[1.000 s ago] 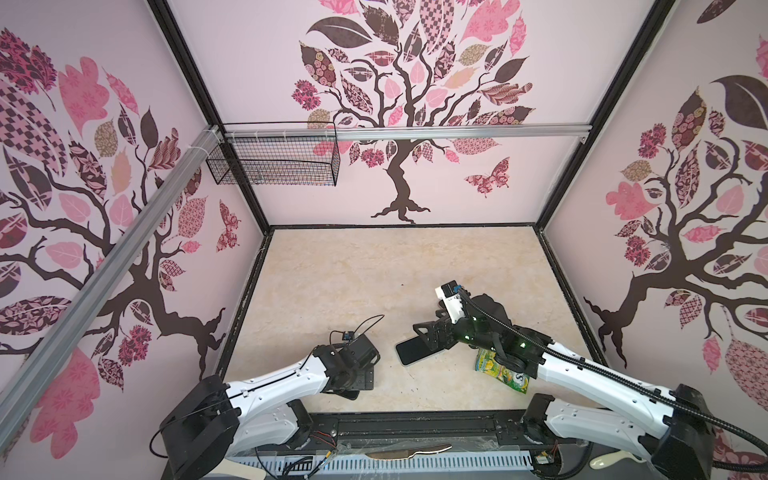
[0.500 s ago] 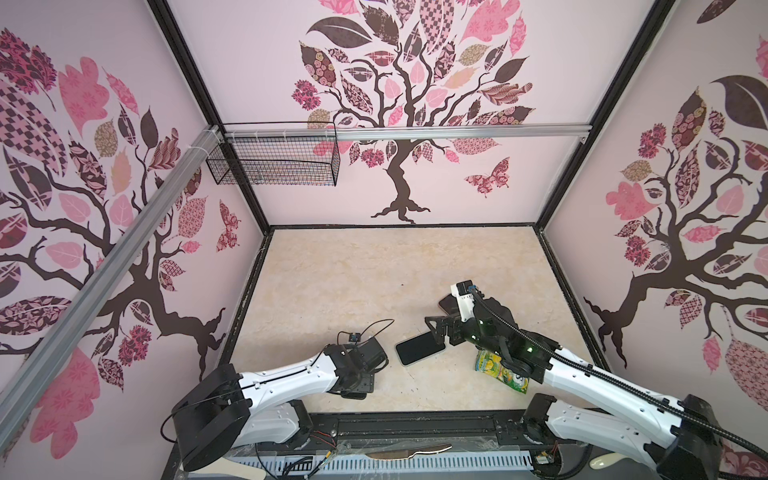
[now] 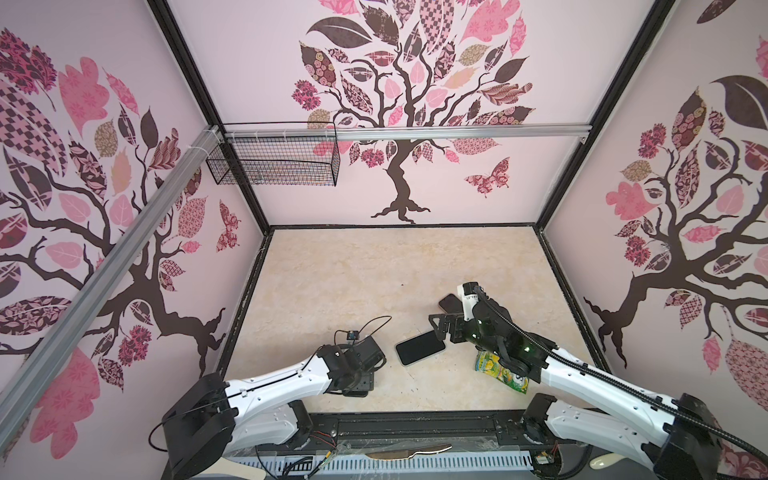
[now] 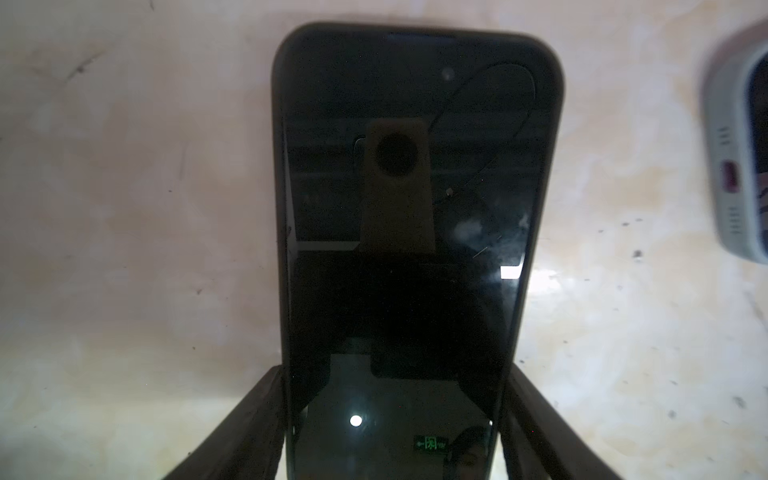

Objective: Take the phone out of the phone case

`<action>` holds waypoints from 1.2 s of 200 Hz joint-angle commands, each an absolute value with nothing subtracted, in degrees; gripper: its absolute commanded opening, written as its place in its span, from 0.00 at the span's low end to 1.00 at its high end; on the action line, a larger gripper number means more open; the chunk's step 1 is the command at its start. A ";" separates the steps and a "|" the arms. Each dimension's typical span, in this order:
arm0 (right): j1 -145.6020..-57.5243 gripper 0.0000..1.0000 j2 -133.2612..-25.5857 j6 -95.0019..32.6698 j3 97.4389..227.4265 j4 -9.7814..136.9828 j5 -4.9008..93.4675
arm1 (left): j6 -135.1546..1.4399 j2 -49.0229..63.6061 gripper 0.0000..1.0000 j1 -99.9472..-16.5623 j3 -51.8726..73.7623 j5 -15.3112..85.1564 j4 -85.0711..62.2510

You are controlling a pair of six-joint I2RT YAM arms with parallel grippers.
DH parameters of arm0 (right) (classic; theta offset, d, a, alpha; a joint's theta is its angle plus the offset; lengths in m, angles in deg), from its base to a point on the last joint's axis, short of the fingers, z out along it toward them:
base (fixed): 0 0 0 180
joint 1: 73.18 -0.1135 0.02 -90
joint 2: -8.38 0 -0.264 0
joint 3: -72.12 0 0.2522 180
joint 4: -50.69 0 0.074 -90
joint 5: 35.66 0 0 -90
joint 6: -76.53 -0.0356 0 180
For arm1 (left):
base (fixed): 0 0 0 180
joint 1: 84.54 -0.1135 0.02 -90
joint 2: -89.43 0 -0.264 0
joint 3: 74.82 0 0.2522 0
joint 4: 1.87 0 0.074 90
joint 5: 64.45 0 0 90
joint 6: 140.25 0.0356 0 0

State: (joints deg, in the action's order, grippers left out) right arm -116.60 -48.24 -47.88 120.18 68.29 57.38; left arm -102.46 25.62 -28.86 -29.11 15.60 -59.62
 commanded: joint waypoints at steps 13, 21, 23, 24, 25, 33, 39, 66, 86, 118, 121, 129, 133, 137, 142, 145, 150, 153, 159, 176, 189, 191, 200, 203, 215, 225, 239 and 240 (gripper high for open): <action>-114.45 0.99 -52.66 -55.65 118.63 60.24 43.10 | -101.35 30.65 0.35 -29.89 -28.42 17.13 -52.74; -114.48 0.99 -54.32 -56.12 119.04 59.19 40.42 | -100.99 31.33 0.35 -29.88 -28.60 17.88 -51.28; -114.47 0.99 -54.71 -56.25 119.24 58.94 39.65 | -100.91 31.51 0.34 -29.88 -28.69 18.08 -50.98; -114.43 0.98 -54.98 -56.31 119.30 58.79 39.39 | -100.85 31.56 0.34 -29.88 -28.65 18.12 -50.84; -114.46 0.98 -55.16 -56.38 119.33 58.68 39.00 | -100.82 31.67 0.34 -29.92 -28.68 18.23 -50.64; -114.43 0.97 -56.68 -57.14 119.74 57.27 36.45 | -100.42 32.23 0.33 -29.88 -28.88 18.83 -49.27; -114.47 0.96 -57.84 -57.89 119.80 56.19 34.71 | -99.91 32.66 0.33 -29.88 -28.99 19.31 -48.24; -114.42 0.90 -62.23 -60.25 120.91 52.09 28.81 | -97.54 33.46 0.30 -29.88 -28.55 20.34 -44.41; -114.47 0.86 -65.21 -60.39 122.95 51.93 25.73 | -95.79 32.76 0.27 -29.88 -27.55 20.74 -43.27; -114.57 0.81 -68.54 -60.81 125.40 52.11 22.75 | -93.30 30.87 0.20 -29.82 -26.08 22.00 -41.30; -114.58 0.80 -68.79 -60.90 125.57 52.06 22.64 | -93.12 30.72 0.20 -29.79 -26.00 22.21 -41.24; -114.50 0.79 -69.46 -60.99 126.16 52.32 22.33 | -92.52 30.29 0.18 -29.74 -25.66 22.51 -40.87; -114.52 0.78 -69.78 -61.00 126.53 52.53 22.28 | -92.17 30.16 0.16 -29.66 -25.53 22.71 -40.70; -114.56 0.78 -70.14 -60.94 126.85 52.86 22.26 | -91.82 29.96 0.15 -29.55 -25.34 22.73 -40.52; -114.55 0.77 -70.58 -60.93 127.25 53.26 22.16 | -91.46 29.76 0.15 -29.42 -25.07 22.74 -40.45; -114.56 0.77 -70.85 -60.88 127.42 53.55 22.24 | -91.28 29.64 0.15 -29.24 -24.92 22.80 -40.43; -114.53 0.76 -71.33 -60.84 127.89 54.10 22.22 | -90.90 29.46 0.14 -29.11 -24.74 22.78 -40.31; -114.49 0.76 -71.64 -60.74 128.14 54.42 22.33 | -90.72 29.33 0.14 -28.97 -24.56 22.80 -40.20; -114.55 0.75 -72.28 -60.59 128.72 55.35 22.41 | -90.32 29.11 0.13 -28.77 -24.29 22.91 -40.09; -114.56 0.72 -73.83 -60.06 129.93 56.86 22.59 | -89.66 28.75 0.12 -28.56 -23.97 23.93 -39.05; -114.57 0.70 -74.95 -60.00 130.59 57.05 21.75 | -89.46 28.87 0.11 -28.47 -24.03 24.48 -38.42; -114.58 0.69 -75.21 -59.97 130.74 57.13 21.58 | -89.39 28.96 0.11 -28.47 -24.05 24.49 -38.33; -114.52 0.67 -75.93 -59.76 131.33 57.50 20.86 | -89.30 29.34 0.11 -28.47 -24.21 24.86 -37.87; -114.49 0.66 -76.18 -59.72 131.53 57.71 20.65 | -89.22 29.44 0.10 -28.48 -24.23 24.97 -37.68; -114.58 0.63 -77.01 -59.52 132.23 58.21 19.98 | -89.02 30.00 0.09 -28.43 -24.36 25.32 -37.29; -114.56 0.61 -77.69 -59.46 132.66 58.21 19.11 | -88.72 30.27 0.09 -28.47 -24.36 25.55 -36.98; -114.58 0.56 -78.39 -59.43 133.06 57.95 17.77 | -88.40 30.24 0.06 -28.46 -24.34 25.71 -36.98; -114.58 0.56 -78.47 -59.43 133.07 57.95 17.73 | -88.35 30.17 0.06 -28.46 -24.33 25.67 -36.94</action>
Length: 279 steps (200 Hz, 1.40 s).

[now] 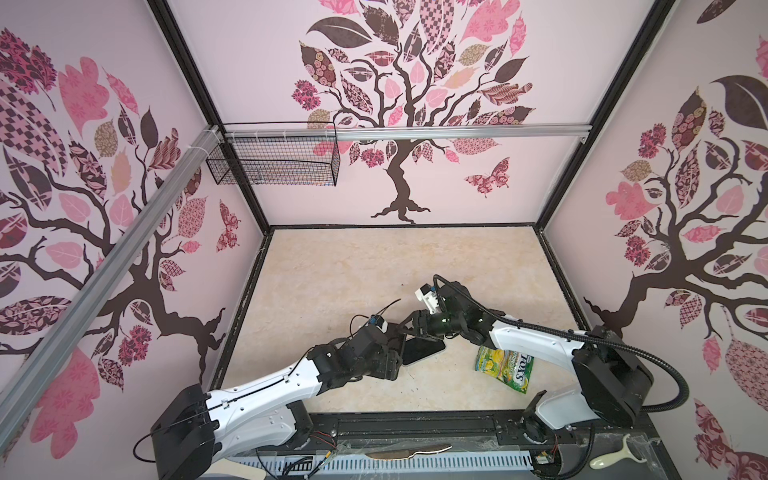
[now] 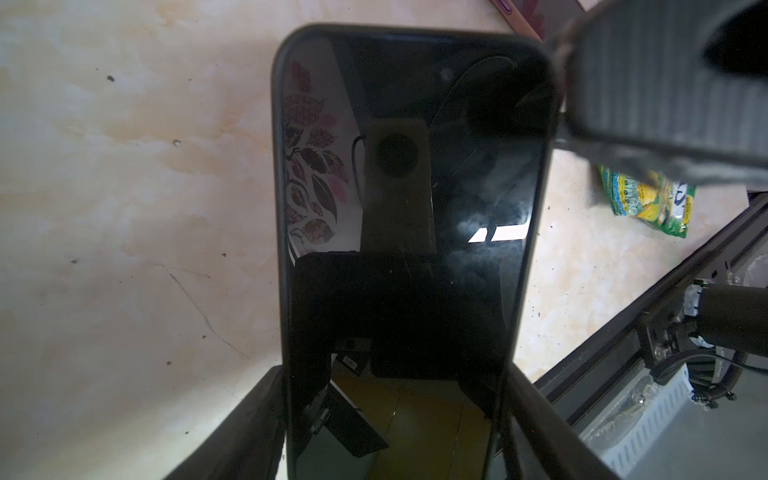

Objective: Take the phone out of the phone case
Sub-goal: 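Raise the phone upright with the left gripper while the right gripper reaches toward it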

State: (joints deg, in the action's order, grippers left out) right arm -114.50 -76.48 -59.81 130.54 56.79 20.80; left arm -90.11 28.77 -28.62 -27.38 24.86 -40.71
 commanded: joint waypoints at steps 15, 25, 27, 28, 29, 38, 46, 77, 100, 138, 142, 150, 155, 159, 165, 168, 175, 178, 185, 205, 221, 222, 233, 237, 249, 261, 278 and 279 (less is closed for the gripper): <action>-114.49 0.53 -79.30 -59.35 133.60 57.77 16.77 | -88.14 30.11 0.04 -28.47 -24.28 25.95 -36.89; -114.57 0.50 -79.89 -59.18 133.93 57.88 16.30 | -88.13 30.05 0.04 -28.47 -24.24 25.93 -36.68; -114.55 0.50 -80.02 -59.13 133.97 57.91 16.22 | -88.13 30.05 0.05 -28.47 -24.23 25.95 -36.65; -114.52 0.50 -80.08 -59.10 134.01 57.93 16.20 | -88.13 30.08 0.04 -28.47 -24.23 26.02 -36.64; -114.55 0.49 -80.10 -59.09 134.07 57.94 16.20 | -88.09 30.05 0.04 -28.47 -24.23 26.05 -36.59; -114.52 0.47 -80.52 -58.78 134.43 58.28 16.04 | -87.91 30.08 0.04 -28.46 -24.14 26.09 -36.54; -114.53 0.46 -80.78 -58.44 134.77 58.79 16.15 | -87.74 30.02 0.04 -28.42 -24.06 26.16 -36.60; -114.53 0.38 -81.36 -57.37 135.61 60.71 16.55 | -87.02 29.76 0.03 -28.47 -23.62 26.27 -36.91; -114.57 0.30 -81.19 -56.91 135.81 61.13 16.88 | -86.82 29.82 0.03 -28.47 -23.61 25.93 -37.18; -114.42 0.17 -79.60 -56.40 136.23 61.87 18.08 | -86.39 30.93 0.03 -28.47 -22.87 24.00 -38.10; -114.40 0.16 -79.28 -56.29 136.32 61.95 18.23 | -86.31 31.03 0.03 -28.47 -22.54 23.90 -38.36; -114.30 0.13 -78.55 -56.11 136.41 62.22 18.82 | -86.21 31.36 0.03 -28.47 -21.92 23.57 -38.72; -114.09 0.11 -78.00 -55.96 136.42 62.22 19.22 | -86.31 31.51 0.05 -28.45 -21.57 23.32 -38.87; -113.96 0.08 -77.53 -55.88 136.42 62.20 19.55 | -86.35 31.66 0.07 -28.47 -21.31 23.24 -39.07; -113.79 0.05 -76.62 -55.75 136.42 62.24 20.10 | -86.65 32.13 0.13 -28.47 -20.91 22.83 -39.32; -113.65 0.04 -76.21 -55.68 136.42 62.19 20.48 | -86.90 32.38 0.16 -28.43 -20.77 22.53 -39.43; -113.23 0.01 -75.12 -55.59 136.33 62.13 21.22 | -87.34 32.85 0.28 -28.47 -20.39 22.01 -39.64; -113.07 0.00 -74.57 -55.59 136.25 62.03 21.54 | -87.51 33.19 0.32 -28.47 -20.19 21.83 -39.77; -112.62 0.00 -73.36 -55.48 136.07 61.90 22.37 | -87.65 33.85 0.44 -28.55 -19.79 21.48 -40.02; -110.78 0.00 -68.82 -55.11 135.25 61.49 25.76 | -89.31 35.31 0.71 -28.85 -17.84 18.82 -42.24; -109.62 0.00 -64.41 -53.96 133.48 59.39 29.82 | -90.41 35.98 0.74 -29.51 -15.56 16.21 -44.37; -109.64 0.00 -64.10 -53.84 133.37 59.24 30.08 | -90.50 35.99 0.74 -29.52 -15.41 15.91 -44.55; -109.45 0.00 -60.99 -52.65 132.40 58.38 33.79 | -91.27 36.28 0.76 -29.61 -13.77 12.93 -45.99; -109.39 0.00 -60.05 -51.91 132.42 58.68 35.29 | -91.18 36.39 0.77 -29.66 -13.33 12.05 -46.19; -109.35 0.00 -57.81 -49.31 133.00 59.82 38.22 | -89.55 36.85 0.81 -29.70 -12.46 10.87 -45.42; -109.19 0.00 -55.83 -47.31 131.66 57.38 40.00 | -87.62 37.43 0.85 -29.70 -11.48 10.62 -44.64; -108.93 0.00 -52.40 -46.13 129.50 54.40 42.42 | -87.19 38.26 0.89 -30.76 -9.37 11.33 -45.89; -108.94 0.00 -52.24 -46.06 129.53 54.41 42.58 | -87.18 38.27 0.90 -30.98 -9.28 11.63 -46.01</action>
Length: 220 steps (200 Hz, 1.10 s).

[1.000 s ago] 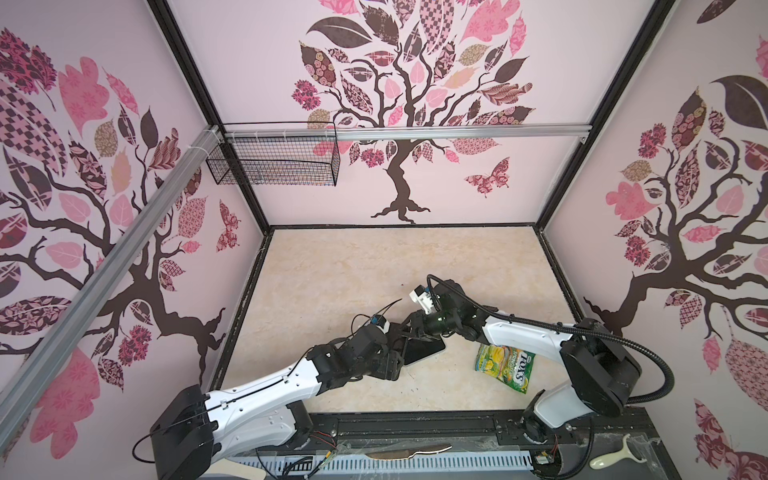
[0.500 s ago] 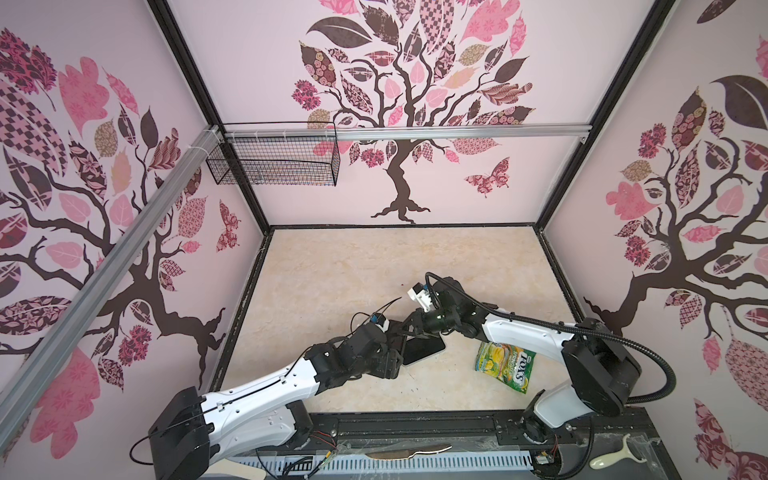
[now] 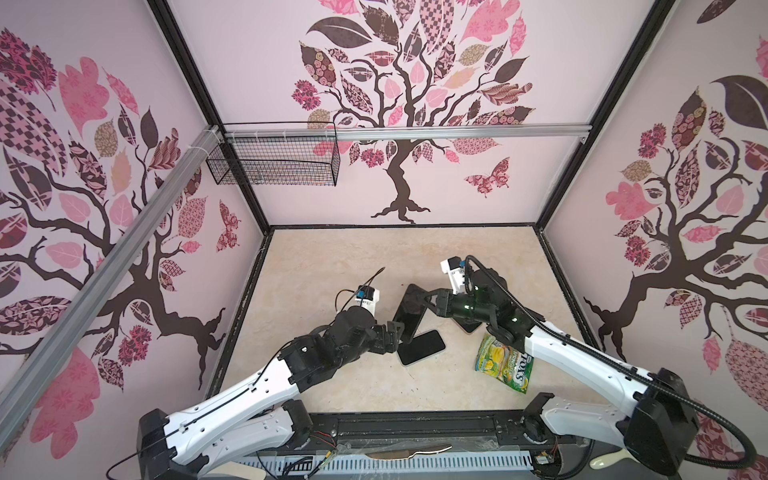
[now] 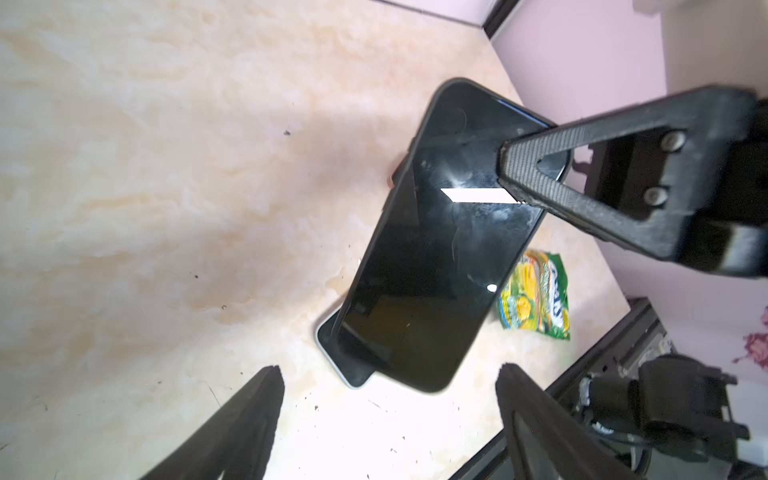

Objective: Take the phone out of the phone case

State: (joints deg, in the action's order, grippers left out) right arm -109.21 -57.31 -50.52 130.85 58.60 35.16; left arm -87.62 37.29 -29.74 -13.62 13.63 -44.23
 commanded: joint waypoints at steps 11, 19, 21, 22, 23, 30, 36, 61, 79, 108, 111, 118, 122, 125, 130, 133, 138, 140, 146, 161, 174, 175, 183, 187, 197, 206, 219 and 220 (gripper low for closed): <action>-108.81 0.00 -51.17 -44.46 130.61 56.92 42.82 | -87.37 38.62 0.94 -33.92 -7.95 16.41 -46.78; -108.77 0.00 -50.34 -41.63 131.86 59.59 41.55 | -88.02 39.23 0.94 -36.86 -7.98 21.52 -45.96; -108.78 0.00 -50.09 -41.14 131.98 59.92 41.45 | -88.17 39.42 0.94 -37.55 -8.08 22.54 -45.54; -108.78 0.00 -49.95 -40.93 132.00 60.03 41.43 | -88.33 39.51 0.94 -37.89 -8.07 22.90 -45.26; -108.73 0.00 -49.79 -40.78 132.01 60.09 41.42 | -88.40 39.60 0.94 -38.19 -8.24 23.61 -44.99; -108.73 0.00 -48.48 -39.95 131.73 59.81 41.67 | -88.97 40.48 0.94 -40.02 -9.26 27.15 -42.32; -108.77 0.00 -47.25 -39.24 130.87 58.85 41.25 | -89.09 41.50 0.93 -41.12 -10.36 29.69 -39.78; -104.86 0.00 -46.29 -39.94 131.19 55.79 32.76 | -89.82 44.32 0.98 -43.30 -12.82 32.81 -33.97; -100.34 0.00 -46.82 -46.16 129.82 47.14 22.04 | -88.97 44.90 0.98 -44.45 -13.08 35.36 -31.48; -98.05 0.00 -48.63 -57.02 128.40 30.51 12.35 | -87.20 44.33 0.92 -44.68 -12.11 38.61 -28.33; -97.98 0.00 -48.85 -58.09 128.27 28.82 12.02 | -87.13 44.19 0.91 -44.72 -11.96 39.06 -27.96; -97.96 0.00 -49.13 -60.59 127.99 25.16 11.42 | -86.87 44.01 0.90 -44.67 -11.68 39.82 -27.31; -97.89 0.00 -49.38 -62.08 127.83 23.14 11.11 | -86.74 43.79 0.90 -44.72 -11.29 40.13 -27.08; -97.88 0.00 -49.54 -63.10 127.70 21.59 10.87 | -86.61 43.71 0.90 -44.69 -11.14 40.28 -26.97; -97.87 0.00 -49.90 -65.19 127.44 18.83 10.54 | -86.39 43.53 0.88 -44.67 -10.90 40.67 -26.81; -97.88 0.00 -50.11 -66.24 127.45 17.17 10.35 | -86.26 43.43 0.88 -44.68 -10.73 40.89 -26.79; -97.88 0.00 -50.51 -68.20 127.22 14.38 9.95 | -86.07 43.35 0.88 -44.65 -10.49 41.29 -26.56; -97.88 0.00 -50.73 -68.96 127.24 13.48 9.73 | -86.06 43.31 0.87 -44.71 -10.40 41.46 -26.49; -97.87 0.00 -51.29 -71.32 127.04 10.36 9.21 | -86.03 43.27 0.87 -44.80 -10.28 42.06 -25.86; -97.85 0.00 -52.62 -77.02 126.51 2.72 8.63 | -86.28 43.03 0.86 -44.80 -10.05 44.73 -23.53; -97.88 0.00 -53.42 -80.48 126.14 -1.79 8.63 | -86.71 42.46 0.85 -44.77 -9.77 47.52 -21.44; -97.88 0.00 -53.46 -80.68 126.14 -2.07 8.63 | -86.80 42.39 0.85 -44.79 -9.75 47.70 -21.30; -97.87 0.00 -53.88 -82.16 126.09 -3.84 8.43 | -87.18 42.18 0.83 -44.82 -9.56 49.08 -20.13; -97.87 0.00 -53.96 -82.73 126.05 -4.60 8.36 | -87.36 42.13 0.82 -44.79 -9.49 49.79 -19.49; -97.87 0.00 -54.19 -83.82 125.82 -6.15 8.31 | -88.04 42.00 0.79 -44.76 -9.69 51.69 -17.35; -97.88 0.00 -54.12 -84.55 125.70 -6.87 8.36 | -88.58 41.97 0.77 -44.77 -9.78 53.22 -15.68; -97.88 0.00 -53.98 -85.44 125.52 -8.06 8.26 | -89.43 42.06 0.72 -44.76 -10.22 54.78 -13.53; -97.88 0.00 -54.00 -85.53 125.52 -8.15 8.23 | -89.48 42.06 0.72 -44.79 -10.24 54.89 -13.35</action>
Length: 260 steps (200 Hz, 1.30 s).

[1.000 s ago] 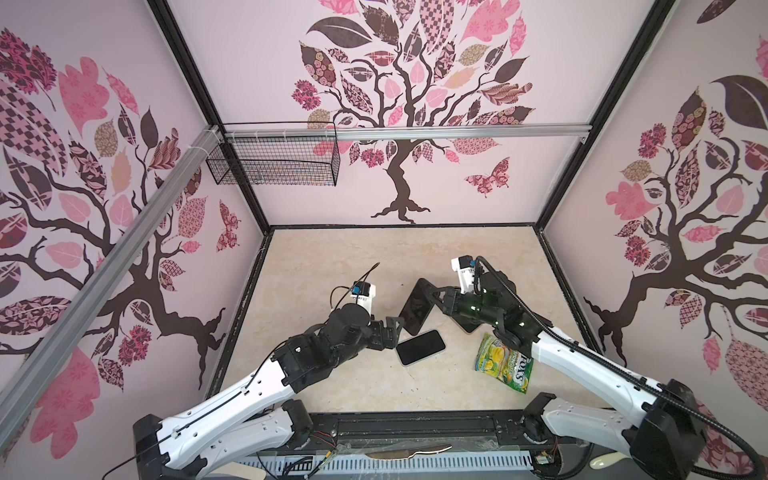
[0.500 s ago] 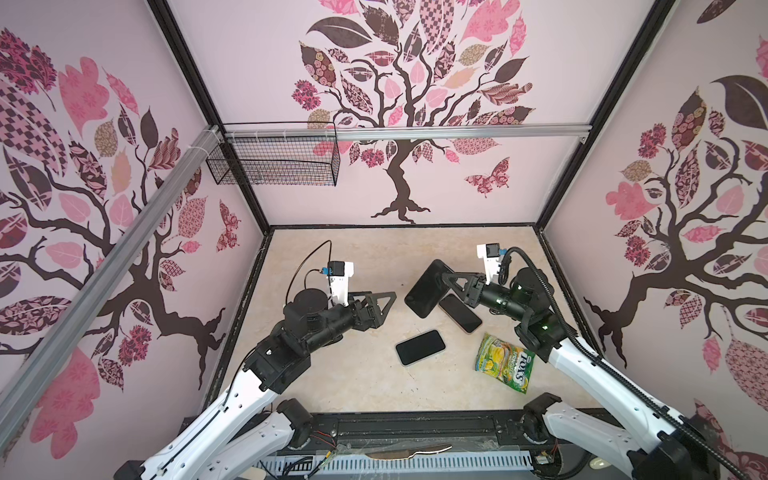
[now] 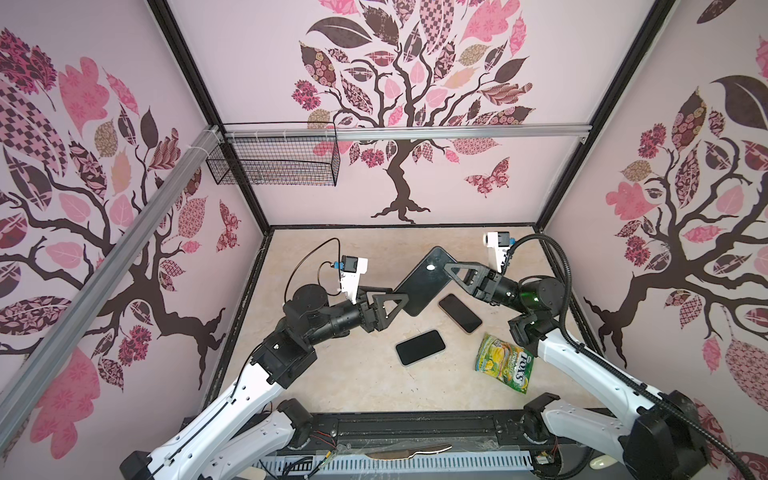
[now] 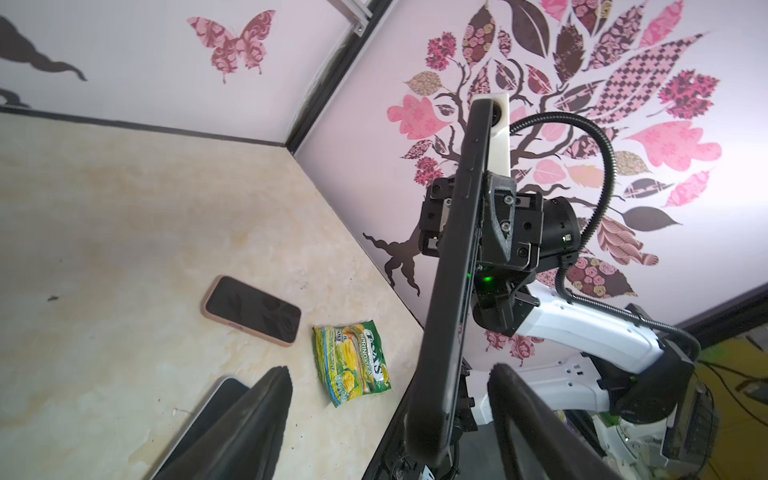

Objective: Take the phone out of the phone case

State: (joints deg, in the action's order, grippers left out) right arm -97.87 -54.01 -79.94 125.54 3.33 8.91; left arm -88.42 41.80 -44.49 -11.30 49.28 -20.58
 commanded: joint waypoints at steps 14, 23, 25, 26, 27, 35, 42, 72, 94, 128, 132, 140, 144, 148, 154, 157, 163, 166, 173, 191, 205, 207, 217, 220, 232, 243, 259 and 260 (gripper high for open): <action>-97.81 0.00 -53.78 -86.08 125.39 -8.43 8.18 | -90.15 41.82 0.64 -44.79 -10.51 55.86 -11.74; -97.87 0.00 -53.52 -86.24 125.35 -8.49 8.18 | -90.45 41.70 0.61 -44.76 -10.65 56.27 -10.91; -97.88 0.00 -53.46 -86.24 125.34 -8.50 8.19 | -90.56 41.64 0.60 -44.74 -10.68 56.43 -10.76; -97.88 0.00 -53.43 -86.24 125.34 -8.45 8.15 | -90.62 41.59 0.60 -44.78 -10.64 56.51 -10.73; -97.83 0.00 -53.42 -86.24 125.34 -8.48 8.17 | -90.65 41.56 0.59 -44.80 -10.63 56.54 -10.54; -97.88 0.00 -53.13 -86.20 125.27 -8.24 8.27 | -90.83 41.29 0.57 -44.76 -10.76 57.07 -9.87; -97.88 0.00 -53.02 -86.15 125.31 -8.21 8.35 | -90.94 41.11 0.55 -44.82 -10.93 57.51 -9.23; -97.88 0.00 -53.06 -86.57 125.39 -8.49 8.36 | -91.60 40.24 0.51 -44.81 -11.29 59.92 -6.80; -97.96 0.00 -53.40 -86.92 125.69 -9.06 8.34 | -91.56 39.58 0.49 -44.64 -11.13 60.66 -6.75; -98.04 0.00 -53.97 -87.97 125.45 -10.33 8.97 | -91.41 38.90 0.41 -44.37 -10.96 60.97 -4.91; -98.01 0.00 -54.09 -88.01 125.43 -10.47 9.06 | -91.41 38.89 0.40 -44.29 -10.97 60.89 -4.86; -98.18 0.00 -54.33 -88.24 125.55 -10.62 9.00 | -91.30 38.66 0.38 -44.16 -11.01 60.88 -4.82; -98.24 0.00 -54.42 -88.29 125.59 -10.74 8.99 | -91.41 38.49 0.36 -44.12 -10.97 60.88 -4.69; -98.39 0.00 -54.51 -88.30 125.73 -10.78 8.91 | -91.39 38.40 0.35 -44.06 -10.97 60.96 -4.58; -98.61 0.00 -54.64 -88.26 125.89 -10.78 8.89 | -91.47 38.22 0.34 -44.03 -10.96 60.97 -4.43; -98.68 0.00 -54.72 -88.17 125.96 -10.78 8.90 | -91.43 38.10 0.33 -43.93 -11.00 60.97 -4.39; -98.97 0.00 -54.80 -88.15 125.96 -10.79 9.00 | -91.42 37.90 0.32 -43.75 -10.98 60.97 -4.39; -99.06 0.00 -54.79 -88.10 125.96 -10.64 9.04 | -91.34 37.85 0.32 -43.76 -10.88 61.02 -4.38; -99.32 0.00 -54.97 -88.09 126.04 -10.74 9.22 | -91.23 37.46 0.31 -43.54 -10.79 61.07 -4.38; -99.88 0.00 -55.17 -87.82 126.13 -10.64 9.53 | -91.21 36.75 0.27 -43.31 -10.61 61.28 -4.30; -99.99 0.00 -55.26 -87.72 126.21 -10.62 9.69 | -91.19 36.57 0.25 -43.15 -10.59 61.24 -4.22; -100.05 0.00 -55.26 -87.67 126.22 -10.57 9.69 | -91.20 36.49 0.25 -43.10 -10.62 61.30 -4.21; -100.16 0.00 -55.26 -87.64 126.16 -10.53 9.67 | -91.21 36.63 0.23 -43.15 -10.75 61.17 -4.26; -100.16 0.00 -55.26 -87.63 126.14 -10.51 9.69 | -91.21 36.61 0.22 -43.11 -10.78 61.08 -4.28; -100.16 0.00 -55.10 -87.45 125.97 -10.32 9.82 | -91.21 36.79 0.19 -43.13 -10.94 60.88 -4.22; -100.12 0.00 -54.74 -86.97 125.68 -9.80 10.13 | -91.12 37.06 0.16 -43.14 -10.98 60.64 -4.46; -100.12 0.00 -53.97 -85.67 125.30 -8.48 10.64 | -91.21 37.36 0.14 -43.12 -11.30 60.31 -4.60; -100.14 0.00 -53.91 -85.60 125.32 -8.40 10.65 | -91.21 37.38 0.14 -43.09 -11.26 60.29 -4.58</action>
